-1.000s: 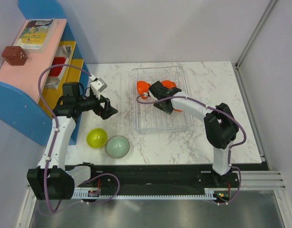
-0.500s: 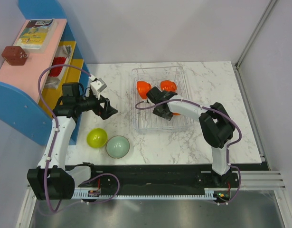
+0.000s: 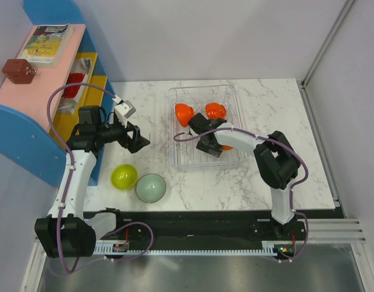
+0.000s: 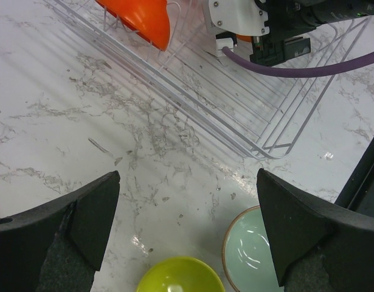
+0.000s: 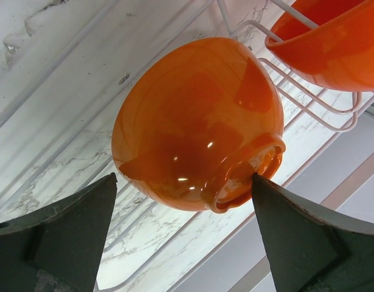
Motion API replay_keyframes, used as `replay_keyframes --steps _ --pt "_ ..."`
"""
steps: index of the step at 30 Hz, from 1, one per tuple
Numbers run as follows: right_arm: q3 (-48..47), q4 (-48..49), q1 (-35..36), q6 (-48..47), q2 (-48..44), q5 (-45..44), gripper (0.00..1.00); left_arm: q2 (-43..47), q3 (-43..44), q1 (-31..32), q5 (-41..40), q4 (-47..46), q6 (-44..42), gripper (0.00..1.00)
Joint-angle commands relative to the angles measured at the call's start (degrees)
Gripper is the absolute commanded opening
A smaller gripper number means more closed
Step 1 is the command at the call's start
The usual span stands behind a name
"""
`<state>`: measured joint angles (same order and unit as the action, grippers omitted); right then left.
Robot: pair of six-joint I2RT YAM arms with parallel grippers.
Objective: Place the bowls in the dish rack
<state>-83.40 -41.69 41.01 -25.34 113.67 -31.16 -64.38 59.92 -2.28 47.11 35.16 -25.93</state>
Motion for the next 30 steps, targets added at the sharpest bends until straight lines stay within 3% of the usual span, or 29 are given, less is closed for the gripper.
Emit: replay_keyframes --steps 1,7,12,21,30 --pt "-1.8 -1.3 -0.1 0.4 -3.2 1.9 0.98 1.2 0.2 -0.4 1.7 -0.8 0.3 1.00" --pt "-3.5 -1.3 -0.1 0.8 -6.5 2.8 0.98 0.3 0.9 -0.4 -3.6 2.0 -4.9 1.00" --pt "-4.3 -1.2 -0.1 1.7 -10.0 5.6 0.98 -0.2 -2.2 -0.4 -2.9 5.1 -11.1 1.00" --pt "-5.2 -1.2 -0.5 2.4 -13.6 9.4 0.98 -6.1 -5.2 0.5 -1.1 21.2 -37.5 1.00" --pt "-5.0 -1.0 -1.8 2.4 -16.9 10.0 0.98 -11.0 -10.0 8.5 -6.3 23.4 -43.1 0.95"
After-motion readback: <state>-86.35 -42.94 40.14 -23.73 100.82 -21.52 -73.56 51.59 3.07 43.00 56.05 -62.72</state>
